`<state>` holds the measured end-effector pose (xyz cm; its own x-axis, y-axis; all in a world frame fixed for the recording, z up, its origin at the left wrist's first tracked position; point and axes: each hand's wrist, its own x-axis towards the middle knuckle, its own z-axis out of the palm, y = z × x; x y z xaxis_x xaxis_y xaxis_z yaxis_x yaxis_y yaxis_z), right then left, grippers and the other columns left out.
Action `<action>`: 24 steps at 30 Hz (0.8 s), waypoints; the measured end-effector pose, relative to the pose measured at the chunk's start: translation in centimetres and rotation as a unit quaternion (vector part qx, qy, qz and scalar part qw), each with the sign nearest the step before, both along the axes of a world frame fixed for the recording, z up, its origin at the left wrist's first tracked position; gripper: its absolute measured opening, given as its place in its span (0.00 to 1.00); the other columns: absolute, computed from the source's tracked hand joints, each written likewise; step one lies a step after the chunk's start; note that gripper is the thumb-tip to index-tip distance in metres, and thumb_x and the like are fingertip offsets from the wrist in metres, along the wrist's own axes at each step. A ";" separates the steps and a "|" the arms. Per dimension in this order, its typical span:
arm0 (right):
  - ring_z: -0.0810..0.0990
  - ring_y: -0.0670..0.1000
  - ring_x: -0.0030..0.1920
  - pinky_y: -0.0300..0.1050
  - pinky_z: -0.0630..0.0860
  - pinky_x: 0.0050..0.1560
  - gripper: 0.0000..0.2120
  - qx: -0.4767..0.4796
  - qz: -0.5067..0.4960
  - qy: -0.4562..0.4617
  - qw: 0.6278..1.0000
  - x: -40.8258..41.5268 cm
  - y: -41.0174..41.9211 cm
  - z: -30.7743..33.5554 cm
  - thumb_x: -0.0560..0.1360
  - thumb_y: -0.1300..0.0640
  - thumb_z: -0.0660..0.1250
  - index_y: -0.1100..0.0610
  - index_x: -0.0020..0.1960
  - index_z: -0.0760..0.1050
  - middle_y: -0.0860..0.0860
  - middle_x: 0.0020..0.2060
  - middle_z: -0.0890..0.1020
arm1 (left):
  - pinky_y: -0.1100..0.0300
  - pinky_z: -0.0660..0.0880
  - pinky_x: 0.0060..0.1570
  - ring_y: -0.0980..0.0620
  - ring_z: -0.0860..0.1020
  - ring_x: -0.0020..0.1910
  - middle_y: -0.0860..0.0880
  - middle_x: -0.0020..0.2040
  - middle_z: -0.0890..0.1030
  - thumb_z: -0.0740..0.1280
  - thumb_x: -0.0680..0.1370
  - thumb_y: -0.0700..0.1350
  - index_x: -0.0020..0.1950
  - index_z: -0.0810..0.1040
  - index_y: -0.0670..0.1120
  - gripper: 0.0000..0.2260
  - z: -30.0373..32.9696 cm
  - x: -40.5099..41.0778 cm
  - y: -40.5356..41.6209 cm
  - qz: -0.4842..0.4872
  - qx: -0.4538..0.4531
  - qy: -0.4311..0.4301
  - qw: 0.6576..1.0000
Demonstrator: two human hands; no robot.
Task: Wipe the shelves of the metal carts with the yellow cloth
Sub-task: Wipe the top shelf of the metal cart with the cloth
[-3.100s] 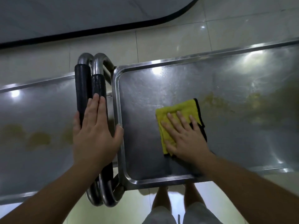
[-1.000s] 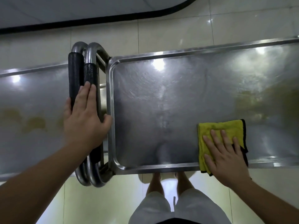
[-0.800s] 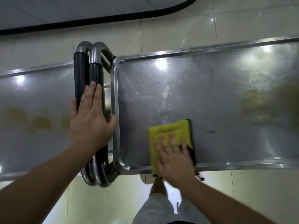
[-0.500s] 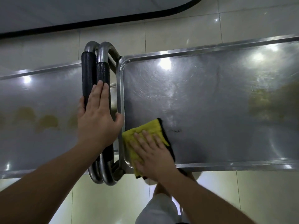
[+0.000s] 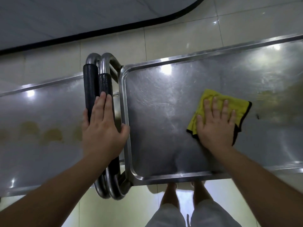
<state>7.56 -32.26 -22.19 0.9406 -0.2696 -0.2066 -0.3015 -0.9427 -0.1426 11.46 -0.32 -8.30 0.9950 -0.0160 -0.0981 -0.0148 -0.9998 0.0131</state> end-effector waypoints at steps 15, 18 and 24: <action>0.53 0.56 0.83 0.64 0.48 0.81 0.30 0.059 0.286 -0.035 0.956 5.5 9.9 -0.1 0.82 0.38 0.54 0.44 0.82 0.61 0.47 0.83 0.59 | 0.43 0.47 0.82 0.54 0.48 0.84 0.51 0.86 0.49 0.61 0.76 0.58 0.85 0.50 0.48 0.41 -0.1 0.0 0.1 -0.002 -0.005 0.015 1.000; 0.53 0.57 0.83 0.64 0.49 0.80 0.32 0.025 0.189 -0.004 0.982 8.2 0.0 -0.1 0.81 0.36 0.49 0.44 0.83 0.58 0.48 0.83 0.57 | 0.42 0.48 0.82 0.54 0.47 0.84 0.51 0.86 0.49 0.60 0.77 0.58 0.85 0.49 0.48 0.40 0.0 0.1 0.2 -0.004 -0.005 0.021 1.000; 0.44 0.59 0.84 0.66 0.42 0.80 0.35 0.034 -0.060 0.051 0.996 12.2 -12.5 1.1 0.80 0.34 0.42 0.44 0.85 0.47 0.48 0.85 0.47 | 0.42 0.47 0.82 0.54 0.48 0.84 0.50 0.86 0.50 0.60 0.76 0.58 0.85 0.51 0.47 0.40 0.0 0.0 0.1 -0.004 0.000 0.017 1.000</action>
<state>19.72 -44.81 -21.06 0.8757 -0.3605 -0.3212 -0.4270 -0.8887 -0.1668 11.49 -0.25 -8.33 0.9911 -0.0249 -0.1311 -0.0232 -0.9996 0.0146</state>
